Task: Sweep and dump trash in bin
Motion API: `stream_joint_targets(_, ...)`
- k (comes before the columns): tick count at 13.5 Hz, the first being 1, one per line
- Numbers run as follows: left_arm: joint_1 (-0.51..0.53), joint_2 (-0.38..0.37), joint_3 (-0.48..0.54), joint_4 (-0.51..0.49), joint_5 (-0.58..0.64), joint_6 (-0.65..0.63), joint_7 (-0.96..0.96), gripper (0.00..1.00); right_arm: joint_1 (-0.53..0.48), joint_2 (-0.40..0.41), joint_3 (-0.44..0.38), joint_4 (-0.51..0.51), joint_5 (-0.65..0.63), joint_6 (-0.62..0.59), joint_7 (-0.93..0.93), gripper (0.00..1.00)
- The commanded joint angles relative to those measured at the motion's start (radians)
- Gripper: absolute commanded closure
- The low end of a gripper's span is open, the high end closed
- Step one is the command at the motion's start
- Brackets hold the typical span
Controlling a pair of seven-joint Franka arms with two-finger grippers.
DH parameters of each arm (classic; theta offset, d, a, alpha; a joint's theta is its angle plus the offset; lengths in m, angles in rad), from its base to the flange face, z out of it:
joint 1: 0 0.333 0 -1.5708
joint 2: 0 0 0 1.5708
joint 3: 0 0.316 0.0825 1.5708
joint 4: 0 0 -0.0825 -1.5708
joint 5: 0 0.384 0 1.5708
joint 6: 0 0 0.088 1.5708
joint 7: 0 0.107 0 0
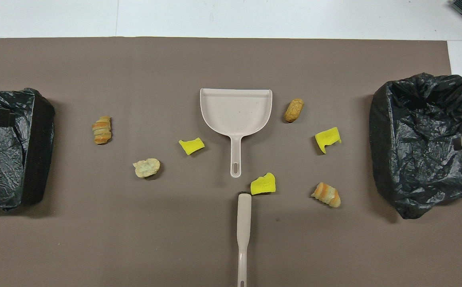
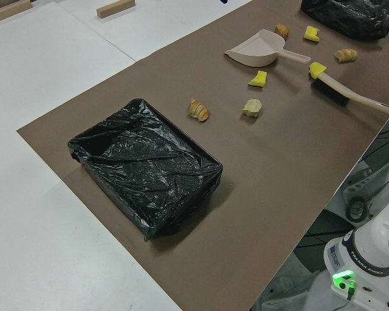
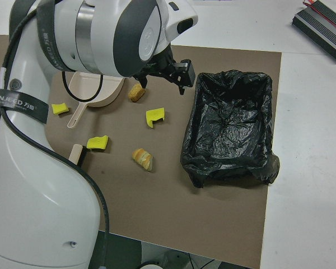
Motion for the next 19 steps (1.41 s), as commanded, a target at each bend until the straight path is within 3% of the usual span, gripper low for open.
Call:
stream_joint_targets(1,0.002,-0.007,0.003,0.004,-0.004,-0.019,0.002,0.00,-0.001,-0.036,0.004,-0.053,0.006,0.000,0.058,0.00)
stream_joint_targets(19,0.000,-0.007,0.002,0.004,-0.004,-0.019,0.007,0.00,0.002,-0.070,0.010,-0.102,0.006,-0.023,0.050,0.00)
